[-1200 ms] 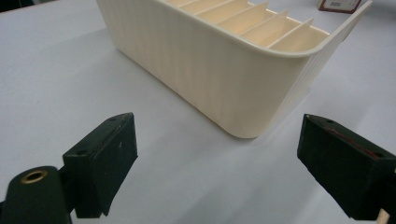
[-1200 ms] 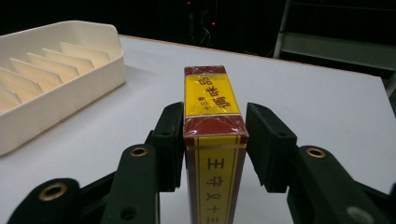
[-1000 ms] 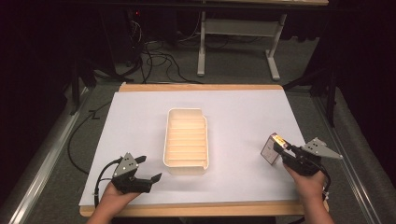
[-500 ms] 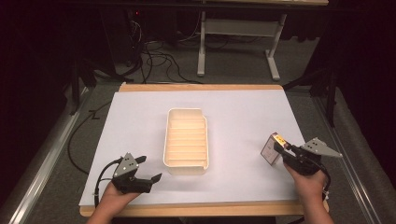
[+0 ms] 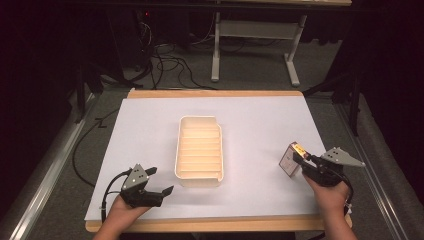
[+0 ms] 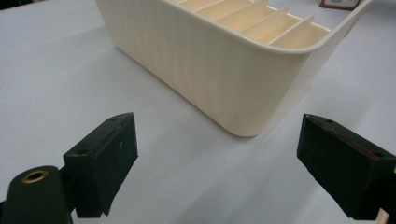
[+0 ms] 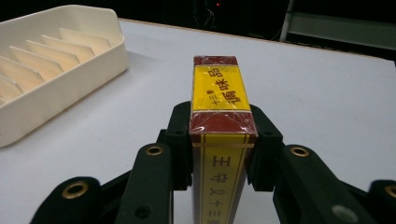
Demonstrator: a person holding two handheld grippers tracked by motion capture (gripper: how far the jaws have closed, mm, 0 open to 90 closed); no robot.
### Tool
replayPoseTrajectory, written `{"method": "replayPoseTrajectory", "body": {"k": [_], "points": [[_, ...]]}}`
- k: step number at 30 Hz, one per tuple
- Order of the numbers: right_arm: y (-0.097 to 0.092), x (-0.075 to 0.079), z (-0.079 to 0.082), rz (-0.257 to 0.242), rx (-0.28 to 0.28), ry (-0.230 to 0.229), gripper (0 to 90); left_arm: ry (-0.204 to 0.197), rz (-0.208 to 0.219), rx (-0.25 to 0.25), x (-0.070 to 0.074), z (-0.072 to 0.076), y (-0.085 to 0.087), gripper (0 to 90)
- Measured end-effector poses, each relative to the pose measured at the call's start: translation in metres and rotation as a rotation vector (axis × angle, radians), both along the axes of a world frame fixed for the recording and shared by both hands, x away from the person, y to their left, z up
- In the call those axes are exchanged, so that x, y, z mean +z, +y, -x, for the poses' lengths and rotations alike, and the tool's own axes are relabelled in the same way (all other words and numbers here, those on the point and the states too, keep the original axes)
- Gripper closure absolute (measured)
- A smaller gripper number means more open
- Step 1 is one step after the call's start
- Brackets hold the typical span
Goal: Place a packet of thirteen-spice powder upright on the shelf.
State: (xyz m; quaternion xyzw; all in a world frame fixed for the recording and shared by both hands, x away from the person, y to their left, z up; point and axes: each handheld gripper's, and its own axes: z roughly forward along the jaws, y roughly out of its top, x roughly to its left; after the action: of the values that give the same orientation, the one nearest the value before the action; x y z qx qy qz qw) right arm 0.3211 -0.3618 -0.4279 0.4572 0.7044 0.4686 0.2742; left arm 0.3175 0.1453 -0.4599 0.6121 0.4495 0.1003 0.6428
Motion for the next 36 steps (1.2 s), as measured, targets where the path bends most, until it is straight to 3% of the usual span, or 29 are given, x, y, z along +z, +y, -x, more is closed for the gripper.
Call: {"method": "replayPoseTrajectory", "body": {"k": [13,28,31,36], "points": [[0.000,0.001,-0.001,0.011,0.017,-0.003,68.2,-0.001,-0.001,0.003,0.000,0.000,0.000,13.2],[0.000,0.008,-0.002,0.007,0.090,-0.028,68.4,-0.008,0.020,0.012,0.003,-0.001,0.005,13.4],[0.001,0.010,-0.003,0.007,0.116,-0.039,68.4,-0.010,0.026,0.014,0.004,-0.001,0.005,13.5],[0.012,0.020,-0.006,0.007,0.209,-0.055,68.4,-0.012,0.032,0.013,0.005,0.000,0.006,13.5]]}}
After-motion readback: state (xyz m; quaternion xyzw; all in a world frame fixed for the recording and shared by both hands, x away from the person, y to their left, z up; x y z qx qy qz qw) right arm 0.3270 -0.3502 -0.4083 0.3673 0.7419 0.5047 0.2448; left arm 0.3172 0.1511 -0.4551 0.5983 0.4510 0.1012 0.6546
